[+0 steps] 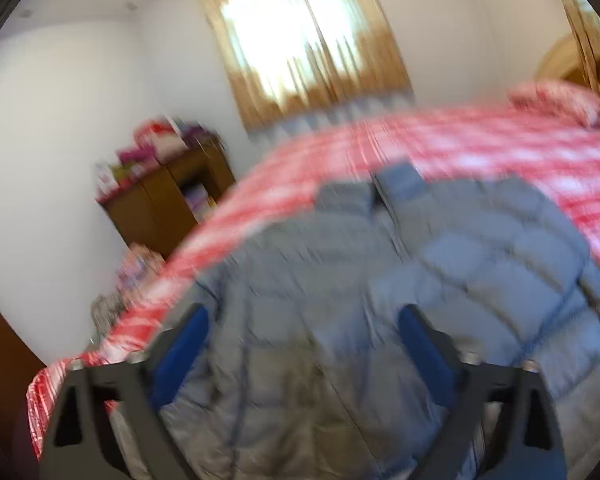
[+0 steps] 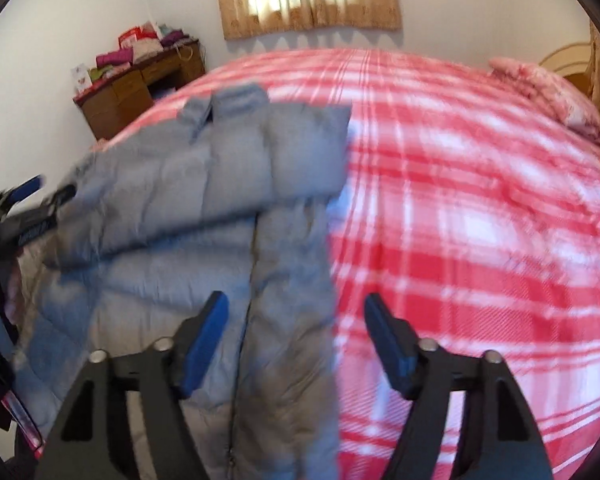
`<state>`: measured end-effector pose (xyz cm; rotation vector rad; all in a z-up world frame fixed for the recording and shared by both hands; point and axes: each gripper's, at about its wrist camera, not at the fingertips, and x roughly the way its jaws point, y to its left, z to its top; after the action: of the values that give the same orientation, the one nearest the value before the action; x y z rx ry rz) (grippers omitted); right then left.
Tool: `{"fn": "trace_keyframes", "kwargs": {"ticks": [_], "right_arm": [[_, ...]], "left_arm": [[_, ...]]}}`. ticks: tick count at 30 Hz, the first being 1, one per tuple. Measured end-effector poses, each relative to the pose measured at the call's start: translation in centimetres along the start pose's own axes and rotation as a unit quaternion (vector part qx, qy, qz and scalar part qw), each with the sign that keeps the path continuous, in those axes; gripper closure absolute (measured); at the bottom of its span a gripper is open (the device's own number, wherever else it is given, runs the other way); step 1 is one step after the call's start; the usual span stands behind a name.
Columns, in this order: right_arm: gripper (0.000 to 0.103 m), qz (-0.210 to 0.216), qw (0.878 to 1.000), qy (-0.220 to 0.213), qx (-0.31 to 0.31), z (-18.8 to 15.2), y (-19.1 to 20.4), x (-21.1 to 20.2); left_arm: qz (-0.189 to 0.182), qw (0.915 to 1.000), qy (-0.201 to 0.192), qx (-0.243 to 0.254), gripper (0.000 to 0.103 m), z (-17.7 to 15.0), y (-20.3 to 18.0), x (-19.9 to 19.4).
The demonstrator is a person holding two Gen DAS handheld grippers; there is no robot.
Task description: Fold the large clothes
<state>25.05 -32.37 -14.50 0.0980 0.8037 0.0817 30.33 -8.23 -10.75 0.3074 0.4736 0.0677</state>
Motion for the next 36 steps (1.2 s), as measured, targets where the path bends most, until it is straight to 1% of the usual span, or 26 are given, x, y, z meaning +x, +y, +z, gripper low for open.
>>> {"fn": "trace_keyframes", "kwargs": {"ticks": [1, 3, 4, 5, 7, 9, 11, 12, 14, 16, 19, 25, 31, 33, 36], "right_arm": [[0.039, -0.009, 1.0, -0.011, 0.0, 1.0, -0.1, -0.2], [0.043, -0.031, 0.999, -0.032, -0.002, 3.2, -0.3, 0.2], [0.048, -0.033, 0.999, -0.037, -0.001, 4.2, -0.2, 0.8], [0.056, -0.03, 0.999, -0.036, 0.0, 5.0, 0.0, 1.7], [0.061, -0.027, 0.999, -0.031, -0.004, 6.4, 0.8, 3.9], [0.061, -0.039, 0.999, -0.029, -0.01, 7.4, 2.1, 7.2], [0.061, -0.029, 0.999, -0.026, -0.003, 7.5, 2.7, 9.4], [0.061, -0.021, 1.0, -0.021, -0.001, 7.4, 3.0, 10.3], [0.061, -0.021, 1.0, -0.002, 0.0, 6.7, 3.9, 12.5], [0.061, -0.018, 1.0, 0.014, -0.011, 5.4, 4.7, 14.2], [0.061, -0.025, 0.999, 0.01, -0.021, 4.4, 5.0, 14.7], [0.061, -0.001, 1.0, 0.017, 0.002, 4.3, 3.9, 15.1], [0.06, -0.025, 0.999, 0.021, -0.021, 4.3, 4.9, 15.6], [0.06, -0.027, 0.999, 0.023, -0.022, 4.3, 4.9, 15.6], [0.06, -0.032, 0.999, 0.031, -0.03, 4.6, 5.2, 15.7]], "left_arm": [[0.008, 0.9999, -0.009, -0.007, 0.004, 0.4, 0.3, -0.2], [0.018, 0.9994, -0.013, -0.025, 0.004, 0.9, 0.7, -0.1], [0.017, 0.9991, -0.011, -0.038, 0.004, 1.3, 0.8, 0.3], [0.012, 0.999, -0.004, -0.043, 0.004, 1.5, 0.6, 0.7], [0.011, 0.9987, 0.019, -0.046, 0.004, 1.8, -0.3, 2.4], [0.02, 0.9986, 0.032, -0.038, 0.004, 1.5, -1.4, 4.4], [0.045, 0.9974, 0.054, -0.018, 0.004, 0.5, -2.7, 6.6], [0.052, 0.9965, 0.065, -0.012, 0.004, 0.1, -2.9, 7.5], [0.055, 0.994, 0.094, -0.006, 0.004, -1.2, -3.0, 9.6], [0.054, 0.9922, 0.112, -0.009, 0.004, -2.4, -2.7, 10.8], [0.032, 0.9905, 0.132, -0.023, 0.004, -3.2, -2.1, 11.5], [0.017, 0.9868, 0.156, -0.038, 0.004, -3.8, -1.7, 12.1], [0.023, 0.9864, 0.16, -0.031, 0.003, -3.9, -2.3, 12.6], [0.013, 0.9846, 0.169, -0.043, 0.001, -4.0, -1.9, 13.0], [-0.012, 0.9801, 0.184, -0.074, 0.001, -4.1, -1.2, 14.0]]}}
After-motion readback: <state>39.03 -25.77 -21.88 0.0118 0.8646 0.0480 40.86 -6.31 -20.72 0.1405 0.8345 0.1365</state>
